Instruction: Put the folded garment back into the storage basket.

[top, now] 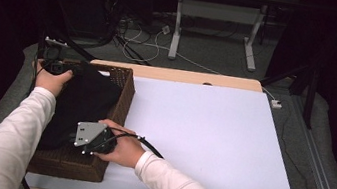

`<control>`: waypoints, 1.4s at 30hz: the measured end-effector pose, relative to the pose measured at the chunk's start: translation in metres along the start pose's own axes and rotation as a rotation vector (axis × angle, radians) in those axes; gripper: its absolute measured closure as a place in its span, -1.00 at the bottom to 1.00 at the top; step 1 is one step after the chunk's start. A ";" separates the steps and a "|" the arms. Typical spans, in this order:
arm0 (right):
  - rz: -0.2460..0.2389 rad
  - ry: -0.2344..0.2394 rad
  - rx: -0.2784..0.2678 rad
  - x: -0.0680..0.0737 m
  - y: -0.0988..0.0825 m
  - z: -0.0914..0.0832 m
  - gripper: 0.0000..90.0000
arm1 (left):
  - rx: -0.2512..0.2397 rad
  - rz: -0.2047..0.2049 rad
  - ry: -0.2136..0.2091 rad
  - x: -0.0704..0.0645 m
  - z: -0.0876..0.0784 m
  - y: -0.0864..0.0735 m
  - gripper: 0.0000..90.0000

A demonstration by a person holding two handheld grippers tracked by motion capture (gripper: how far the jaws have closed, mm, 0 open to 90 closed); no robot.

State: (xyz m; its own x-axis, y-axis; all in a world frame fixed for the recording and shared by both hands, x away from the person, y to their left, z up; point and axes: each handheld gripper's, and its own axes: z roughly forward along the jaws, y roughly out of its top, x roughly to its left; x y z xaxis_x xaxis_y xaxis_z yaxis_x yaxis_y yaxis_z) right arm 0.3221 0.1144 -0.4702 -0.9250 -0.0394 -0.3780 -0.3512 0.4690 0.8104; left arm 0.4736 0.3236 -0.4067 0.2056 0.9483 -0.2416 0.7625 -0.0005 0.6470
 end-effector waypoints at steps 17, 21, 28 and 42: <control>0.036 0.028 0.030 -0.002 -0.001 0.012 0.89 | 0.009 -0.033 0.023 0.023 0.015 -0.001 0.90; 0.048 0.028 0.040 -0.003 -0.001 0.013 0.87 | 0.026 -0.034 0.036 0.027 0.022 -0.004 0.89; 0.099 0.034 0.033 -0.001 0.001 0.010 0.28 | -0.023 0.024 0.095 0.034 0.026 -0.009 0.38; 0.075 -0.151 0.090 -0.004 0.003 -0.037 -0.17 | -0.095 0.141 0.069 0.006 0.004 -0.019 -0.10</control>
State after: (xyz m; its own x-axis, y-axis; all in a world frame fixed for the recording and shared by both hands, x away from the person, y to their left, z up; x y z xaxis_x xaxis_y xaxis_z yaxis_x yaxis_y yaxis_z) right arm 0.3193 0.0836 -0.4497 -0.9132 0.1288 -0.3866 -0.2612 0.5432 0.7980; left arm 0.4633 0.3279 -0.4233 0.2613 0.9605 -0.0961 0.6674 -0.1078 0.7369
